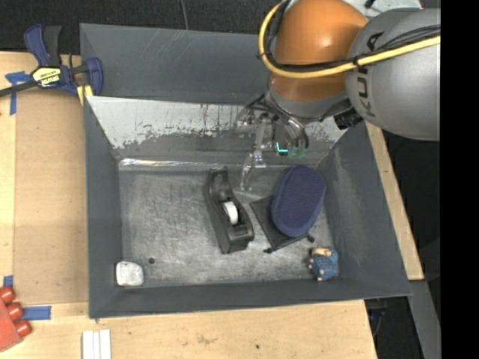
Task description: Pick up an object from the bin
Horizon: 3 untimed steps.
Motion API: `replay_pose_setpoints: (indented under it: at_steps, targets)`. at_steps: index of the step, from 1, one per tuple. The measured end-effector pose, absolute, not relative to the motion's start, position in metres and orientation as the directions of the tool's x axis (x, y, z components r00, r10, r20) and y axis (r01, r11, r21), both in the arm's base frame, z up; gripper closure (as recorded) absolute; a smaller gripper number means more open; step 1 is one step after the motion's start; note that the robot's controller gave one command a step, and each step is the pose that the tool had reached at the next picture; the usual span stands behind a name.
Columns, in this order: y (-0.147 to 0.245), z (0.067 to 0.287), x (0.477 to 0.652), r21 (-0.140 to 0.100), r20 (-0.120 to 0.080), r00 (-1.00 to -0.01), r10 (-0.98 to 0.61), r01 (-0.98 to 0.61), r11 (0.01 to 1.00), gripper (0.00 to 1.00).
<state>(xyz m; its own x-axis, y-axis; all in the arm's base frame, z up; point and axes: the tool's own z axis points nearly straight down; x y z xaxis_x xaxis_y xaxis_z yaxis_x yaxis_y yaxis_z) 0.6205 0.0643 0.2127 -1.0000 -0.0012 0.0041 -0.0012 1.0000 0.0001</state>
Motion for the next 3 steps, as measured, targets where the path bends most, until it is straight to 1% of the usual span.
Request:
replay_pose_setpoints:
  at_steps: [1,2,3]
  targets:
    - [0.046,0.13,0.609,-0.001,-0.026,-0.984,-0.178,-0.178,0.984,0.0]
    - [-0.014,0.116,0.563,-0.004,-0.007,-0.927,-0.376,-0.376,0.927,0.0]
    - [0.036,0.086,0.592,-0.003,-0.002,-0.802,-0.598,-0.598,0.802,0.0]
